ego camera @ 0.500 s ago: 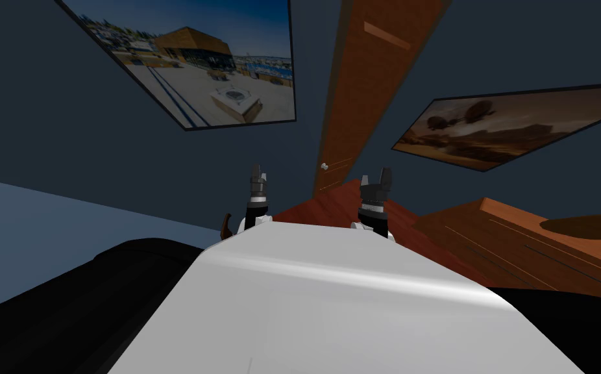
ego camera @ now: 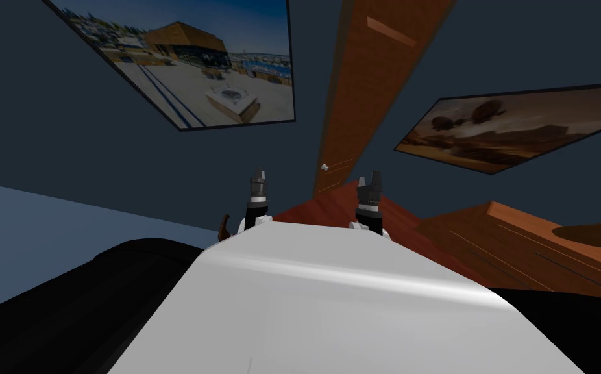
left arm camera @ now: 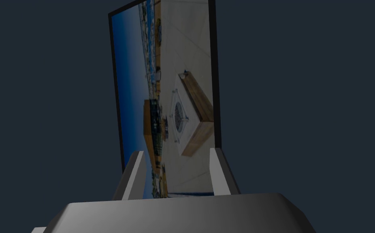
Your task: Pull the door open
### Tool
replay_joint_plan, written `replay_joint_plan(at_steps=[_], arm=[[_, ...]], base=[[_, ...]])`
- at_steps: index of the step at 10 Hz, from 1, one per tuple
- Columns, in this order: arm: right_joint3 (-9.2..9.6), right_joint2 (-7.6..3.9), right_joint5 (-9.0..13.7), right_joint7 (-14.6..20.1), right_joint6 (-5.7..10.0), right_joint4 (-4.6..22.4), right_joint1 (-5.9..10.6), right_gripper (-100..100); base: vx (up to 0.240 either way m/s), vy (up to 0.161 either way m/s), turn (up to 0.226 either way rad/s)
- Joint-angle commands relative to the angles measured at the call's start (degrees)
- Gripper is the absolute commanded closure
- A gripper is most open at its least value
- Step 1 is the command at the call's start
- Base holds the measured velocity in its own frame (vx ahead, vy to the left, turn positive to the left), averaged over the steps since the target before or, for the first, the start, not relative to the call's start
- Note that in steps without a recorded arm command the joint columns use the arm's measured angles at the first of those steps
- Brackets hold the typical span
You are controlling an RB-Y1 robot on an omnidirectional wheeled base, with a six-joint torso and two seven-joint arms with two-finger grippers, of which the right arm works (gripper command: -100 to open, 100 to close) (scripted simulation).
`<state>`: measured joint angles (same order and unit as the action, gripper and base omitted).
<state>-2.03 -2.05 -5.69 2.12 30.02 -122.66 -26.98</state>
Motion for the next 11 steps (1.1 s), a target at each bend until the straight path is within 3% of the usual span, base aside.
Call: replay_joint_plan(at_steps=[1,11], arm=[[0.15,-0.19,-0.5,-1.8,0.66,2.2,0.89,-100],[0.45,-2.38,-3.5,-13.5,4.81,17.1,6.49,-100]], base=[[0.052,-0.035,0.031],[0.075,-0.038,0.035]])
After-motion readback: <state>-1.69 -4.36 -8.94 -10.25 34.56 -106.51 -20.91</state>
